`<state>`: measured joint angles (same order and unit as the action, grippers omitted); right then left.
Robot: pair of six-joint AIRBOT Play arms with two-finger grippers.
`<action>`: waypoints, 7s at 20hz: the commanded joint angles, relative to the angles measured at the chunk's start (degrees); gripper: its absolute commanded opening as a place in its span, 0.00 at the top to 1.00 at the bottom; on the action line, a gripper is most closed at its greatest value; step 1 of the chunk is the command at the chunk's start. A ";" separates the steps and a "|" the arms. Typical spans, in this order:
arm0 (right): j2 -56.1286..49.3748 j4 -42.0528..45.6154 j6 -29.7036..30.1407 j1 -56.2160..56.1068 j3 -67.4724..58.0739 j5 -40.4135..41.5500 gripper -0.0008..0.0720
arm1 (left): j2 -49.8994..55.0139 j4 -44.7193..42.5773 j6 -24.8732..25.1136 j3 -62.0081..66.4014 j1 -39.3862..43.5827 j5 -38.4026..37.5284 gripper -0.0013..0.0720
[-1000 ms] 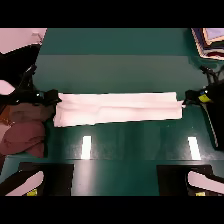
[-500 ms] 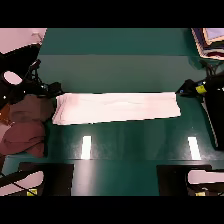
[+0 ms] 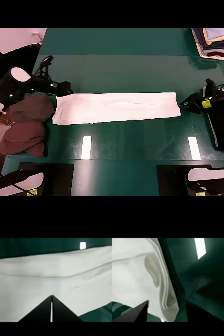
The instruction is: Fold the shirts.
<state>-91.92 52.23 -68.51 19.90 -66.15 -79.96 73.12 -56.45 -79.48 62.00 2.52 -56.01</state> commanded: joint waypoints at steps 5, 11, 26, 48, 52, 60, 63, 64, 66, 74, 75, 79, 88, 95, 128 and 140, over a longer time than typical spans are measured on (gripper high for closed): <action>-7.28 -3.04 2.32 -7.67 -5.51 -1.01 0.63 | 0.79 1.40 -4.57 0.15 7.48 5.86 0.94; 0.00 -3.21 3.48 -9.33 -12.33 -3.98 0.97 | 10.91 1.97 -4.57 6.14 15.82 7.17 0.94; 11.56 -5.20 -7.54 -34.27 -36.06 -2.82 0.97 | 35.23 0.90 -8.20 29.00 27.89 2.60 0.94; -15.15 -18.93 5.09 -68.61 -50.80 14.97 0.14 | -1.77 -8.11 -2.69 29.00 -12.35 -10.97 0.94; -9.86 -10.14 -0.33 -59.76 -42.77 7.43 0.30 | -2.01 -8.04 -1.03 29.00 -12.98 -15.17 0.94; 0.17 -6.38 -7.06 -36.46 -7.13 9.94 0.12 | -1.99 -7.32 -1.07 29.00 -12.96 -15.72 0.94; -4.07 -13.14 -6.32 -36.06 -4.87 10.67 0.12 | -1.99 -7.26 -1.05 29.00 -12.85 -15.45 0.94; -5.62 -15.39 -5.05 -37.05 -5.07 11.69 0.12 | -1.99 -7.10 -1.07 29.00 -12.85 -15.50 0.94; -9.64 -17.64 -4.26 -40.41 -8.04 12.96 0.12 | -1.99 -6.84 -1.05 29.00 -12.85 -15.45 0.94; -23.85 -22.43 -3.72 -52.59 -26.38 12.94 0.86 | -1.99 -5.84 -1.11 29.00 -12.85 -17.57 0.94; -23.91 -22.23 -2.38 -52.96 -27.74 13.38 0.97 | -1.99 -5.86 -1.11 29.00 -12.85 -18.21 0.94; -18.80 -19.08 -4.72 -49.53 -30.10 16.37 0.97 | -2.01 -6.19 -1.07 29.00 -9.90 -19.61 0.94; 10.84 -9.94 -4.98 -12.52 -9.84 18.93 0.97 | -1.99 -6.16 -1.07 29.00 7.32 -15.87 0.94; 17.29 -10.47 -3.56 17.81 -6.67 19.45 0.97 | -1.99 -5.88 -1.55 29.00 12.28 -10.95 0.94; 29.05 10.62 -13.42 39.98 -4.68 2.91 0.04 | -1.95 -6.14 0.42 29.00 12.50 -7.89 0.94; 29.09 1.81 -13.40 -13.62 -15.08 10.47 0.85 | -1.95 -6.10 0.42 29.00 12.50 -6.34 0.94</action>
<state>-62.92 54.78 -81.89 18.04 -79.90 -72.75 71.13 -62.54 -79.05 91.00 15.00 -62.96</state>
